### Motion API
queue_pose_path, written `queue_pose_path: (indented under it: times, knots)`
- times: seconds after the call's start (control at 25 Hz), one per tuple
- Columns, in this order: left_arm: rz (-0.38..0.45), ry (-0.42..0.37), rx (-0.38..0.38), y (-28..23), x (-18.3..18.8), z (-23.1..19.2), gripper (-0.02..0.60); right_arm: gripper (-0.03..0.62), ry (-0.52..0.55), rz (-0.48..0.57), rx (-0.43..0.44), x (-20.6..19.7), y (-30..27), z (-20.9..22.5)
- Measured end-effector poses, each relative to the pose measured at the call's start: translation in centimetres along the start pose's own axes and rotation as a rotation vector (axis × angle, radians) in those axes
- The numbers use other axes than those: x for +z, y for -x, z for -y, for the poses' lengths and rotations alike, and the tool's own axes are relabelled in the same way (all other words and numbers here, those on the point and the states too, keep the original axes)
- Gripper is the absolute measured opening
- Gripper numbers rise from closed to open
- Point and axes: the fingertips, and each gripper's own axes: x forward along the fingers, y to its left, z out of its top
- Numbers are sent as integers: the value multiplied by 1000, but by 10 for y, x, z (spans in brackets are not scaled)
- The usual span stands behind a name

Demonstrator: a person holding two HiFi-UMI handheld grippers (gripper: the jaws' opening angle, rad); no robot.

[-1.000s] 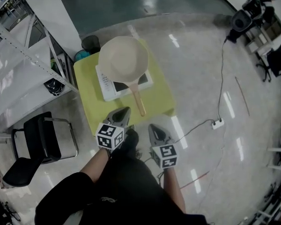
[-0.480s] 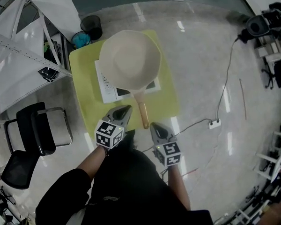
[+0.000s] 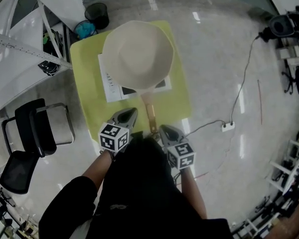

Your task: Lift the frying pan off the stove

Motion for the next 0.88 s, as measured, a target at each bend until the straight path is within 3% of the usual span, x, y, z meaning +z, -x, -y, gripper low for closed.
queue_pose_path:
  times: [0.24, 0.44, 0.48, 0.56, 0.88]
  knots:
    - [-14, 131, 10, -8, -10, -15, 44, 17, -15, -5, 25, -5, 7, 7]
    - [-35, 279, -114, -24, -9, -20, 49, 17, -31, -8, 9, -14, 12, 11]
    - [-30, 319, -137, -27, -7, -20, 83, 17, -38, -10, 5, -17, 13, 12]
    - [-29, 389, -178, -37, -5, -19, 218, 17, -60, -13, -2, -23, 14, 15]
    - [-4, 555, -288, -76, 15, -15, 264, 17, -108, 4, -17, -23, 12, 19]
